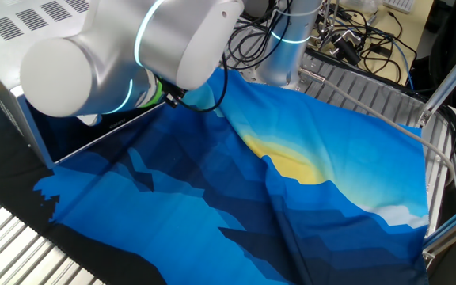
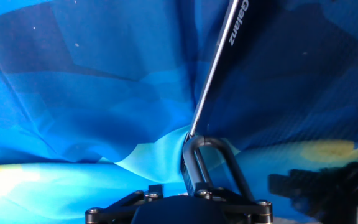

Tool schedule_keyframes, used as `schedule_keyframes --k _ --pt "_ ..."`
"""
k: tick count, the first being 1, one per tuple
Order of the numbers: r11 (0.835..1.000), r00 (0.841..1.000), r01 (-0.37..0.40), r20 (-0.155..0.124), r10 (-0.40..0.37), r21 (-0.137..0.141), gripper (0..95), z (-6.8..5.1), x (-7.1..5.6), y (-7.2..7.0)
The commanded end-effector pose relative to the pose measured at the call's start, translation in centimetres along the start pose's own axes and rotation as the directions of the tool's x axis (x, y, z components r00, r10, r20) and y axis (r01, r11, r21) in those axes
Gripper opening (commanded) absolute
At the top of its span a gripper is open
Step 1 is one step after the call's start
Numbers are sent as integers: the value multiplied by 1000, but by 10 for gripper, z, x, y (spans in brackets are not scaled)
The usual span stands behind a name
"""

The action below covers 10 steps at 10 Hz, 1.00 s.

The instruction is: Open the microwave door

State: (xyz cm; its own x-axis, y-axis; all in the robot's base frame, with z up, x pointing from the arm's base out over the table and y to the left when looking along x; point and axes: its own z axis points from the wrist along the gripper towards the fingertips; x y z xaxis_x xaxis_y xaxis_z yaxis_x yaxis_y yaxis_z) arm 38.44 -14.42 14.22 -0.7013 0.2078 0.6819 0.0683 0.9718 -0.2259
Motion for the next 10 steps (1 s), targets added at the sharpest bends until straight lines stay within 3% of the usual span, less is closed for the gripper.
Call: schedule_keyframes --k 1,4,6,8,9,10 --pt "1000 1000 -4 -7 4 21 760 0 1 -1" --pt "1000 1000 -10 -8 10 21 760 5 6 -3" --pt "1000 1000 -20 -5 20 16 760 15 11 -3" --pt "1000 1000 -27 -6 27 1 760 22 13 -3" --pt "999 1000 -25 -9 25 -25 760 22 14 -3" --pt "1000 1000 -16 -9 16 -24 760 21 13 -3"
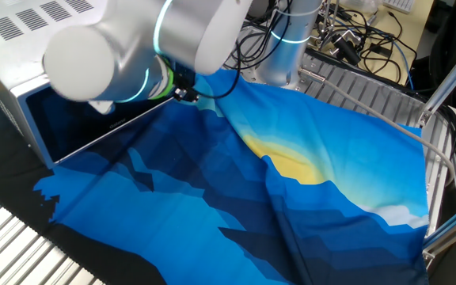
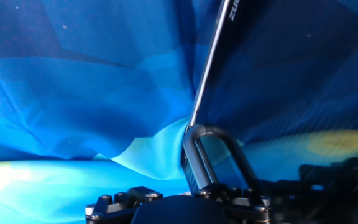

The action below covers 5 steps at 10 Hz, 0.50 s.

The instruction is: Open the microwave door

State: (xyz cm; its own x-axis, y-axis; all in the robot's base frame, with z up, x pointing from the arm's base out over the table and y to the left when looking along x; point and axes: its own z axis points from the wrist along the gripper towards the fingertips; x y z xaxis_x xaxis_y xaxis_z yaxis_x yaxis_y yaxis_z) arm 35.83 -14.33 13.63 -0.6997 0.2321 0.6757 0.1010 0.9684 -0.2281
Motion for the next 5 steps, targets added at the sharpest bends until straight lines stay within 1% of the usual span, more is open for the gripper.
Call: schedule_keyframes --k 1,2,3,4,5 --pt "1000 1000 28 -8 -28 7 380 -3 -3 -2" --pt "1000 1000 14 -12 -14 -22 190 -2 -3 -2" --pt "998 1000 2 -20 -3 -57 190 -3 -2 -1" --pt "999 1000 10 -15 -10 -31 190 -3 0 0" --pt "999 999 32 -7 -32 16 190 -3 -1 0"
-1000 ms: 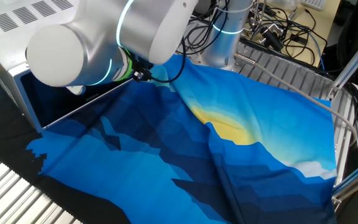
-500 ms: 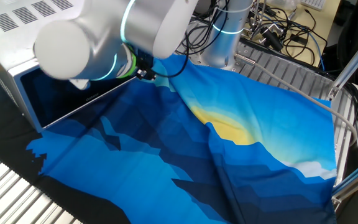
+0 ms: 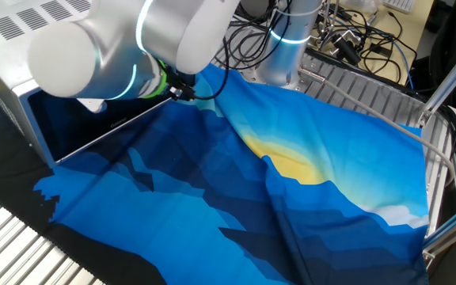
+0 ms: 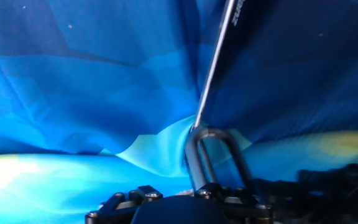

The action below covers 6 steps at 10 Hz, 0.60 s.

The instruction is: Open the microwave door

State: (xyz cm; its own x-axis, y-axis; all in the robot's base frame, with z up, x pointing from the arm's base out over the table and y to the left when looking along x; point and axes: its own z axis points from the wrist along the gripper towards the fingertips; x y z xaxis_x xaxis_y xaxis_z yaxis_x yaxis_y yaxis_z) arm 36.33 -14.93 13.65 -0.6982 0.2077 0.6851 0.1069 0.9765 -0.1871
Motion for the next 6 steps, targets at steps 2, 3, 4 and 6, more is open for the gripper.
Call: schedule_keyframes --k 2,3,4,6 --pt "989 998 52 13 -54 139 570 1 1 4" --pt "986 997 80 -1 -81 143 570 1 0 3" --pt "989 996 85 -36 -81 125 760 1 -1 5" --pt "991 996 73 -64 -66 113 760 2 0 9"
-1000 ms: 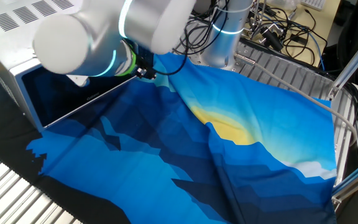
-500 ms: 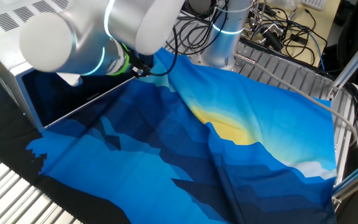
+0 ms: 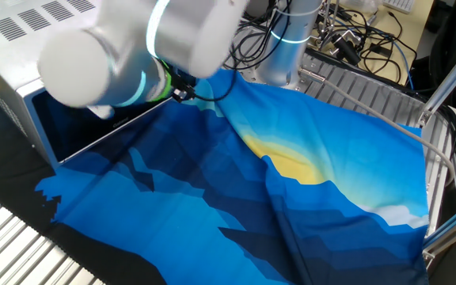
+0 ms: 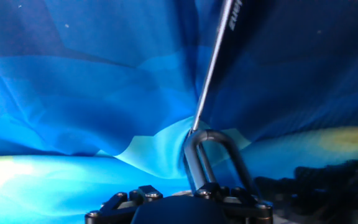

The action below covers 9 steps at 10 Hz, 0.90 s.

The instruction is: Open the microwave door

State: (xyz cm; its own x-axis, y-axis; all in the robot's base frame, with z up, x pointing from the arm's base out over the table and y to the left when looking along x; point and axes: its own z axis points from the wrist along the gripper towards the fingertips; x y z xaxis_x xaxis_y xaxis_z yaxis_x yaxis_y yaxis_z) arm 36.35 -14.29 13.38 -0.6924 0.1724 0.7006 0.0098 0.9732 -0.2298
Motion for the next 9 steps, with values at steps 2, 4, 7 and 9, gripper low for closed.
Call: schedule_keyframes --k 2,4,7,9 --pt "1000 998 22 -60 -21 14 760 0 2 2" --pt "1000 998 9 -64 -10 -7 760 6 5 1" --pt "999 998 5 -68 -8 -41 760 16 9 1" --pt "996 997 -12 -74 5 -87 760 17 11 4"
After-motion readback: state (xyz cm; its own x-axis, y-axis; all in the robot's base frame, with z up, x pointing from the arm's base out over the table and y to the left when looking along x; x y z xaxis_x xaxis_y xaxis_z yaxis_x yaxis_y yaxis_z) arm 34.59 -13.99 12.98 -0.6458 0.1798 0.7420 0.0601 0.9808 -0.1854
